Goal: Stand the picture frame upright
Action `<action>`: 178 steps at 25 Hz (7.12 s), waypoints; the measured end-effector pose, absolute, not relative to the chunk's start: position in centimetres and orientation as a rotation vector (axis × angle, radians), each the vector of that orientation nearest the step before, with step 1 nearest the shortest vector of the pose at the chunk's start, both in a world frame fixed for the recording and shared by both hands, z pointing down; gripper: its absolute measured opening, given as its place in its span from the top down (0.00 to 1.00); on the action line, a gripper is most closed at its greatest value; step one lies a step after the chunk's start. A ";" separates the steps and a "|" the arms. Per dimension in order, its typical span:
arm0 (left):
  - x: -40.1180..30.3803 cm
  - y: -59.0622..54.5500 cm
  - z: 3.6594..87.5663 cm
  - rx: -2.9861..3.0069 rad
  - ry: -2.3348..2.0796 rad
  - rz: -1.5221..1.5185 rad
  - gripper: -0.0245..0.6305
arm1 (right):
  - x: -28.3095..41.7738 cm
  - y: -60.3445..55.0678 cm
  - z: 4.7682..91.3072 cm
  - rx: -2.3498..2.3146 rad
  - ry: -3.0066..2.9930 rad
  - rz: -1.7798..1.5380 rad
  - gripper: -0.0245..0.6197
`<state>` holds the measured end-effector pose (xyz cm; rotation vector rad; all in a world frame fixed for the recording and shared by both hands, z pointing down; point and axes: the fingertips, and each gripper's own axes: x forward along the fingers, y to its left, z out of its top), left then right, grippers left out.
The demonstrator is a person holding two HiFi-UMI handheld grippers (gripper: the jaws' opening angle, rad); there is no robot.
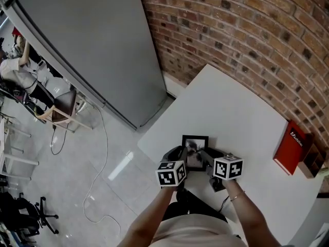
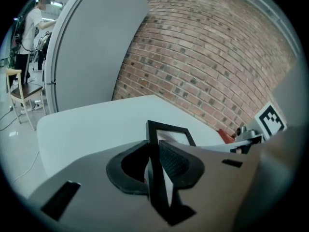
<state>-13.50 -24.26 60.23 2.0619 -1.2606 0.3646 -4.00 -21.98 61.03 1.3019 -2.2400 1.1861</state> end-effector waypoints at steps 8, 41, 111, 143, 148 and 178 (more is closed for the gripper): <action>-14.4 -24.4 58.4 2.105 -1.260 0.317 0.86 | -4.8 -22.1 58.5 1.340 -2.303 1.082 0.78; -2.3 -22.8 46.5 2.620 -0.894 0.209 0.87 | 5.2 -16.2 46.2 2.027 -2.228 0.636 0.79; 39.1 -34.9 53.4 2.734 -0.655 0.376 0.86 | 46.0 -28.4 54.5 2.325 -1.837 0.706 0.79; 30.2 -28.4 47.7 2.848 -0.564 0.424 0.97 | 38.5 -19.9 47.8 2.502 -1.736 0.661 0.83; 27.7 -26.5 46.7 2.843 -0.554 0.398 0.97 | 36.0 -17.4 46.6 2.513 -1.730 0.656 0.85; 14.8 -20.2 44.3 2.789 -0.546 0.321 0.97 | 26.0 -7.0 44.3 2.581 -1.600 0.676 0.96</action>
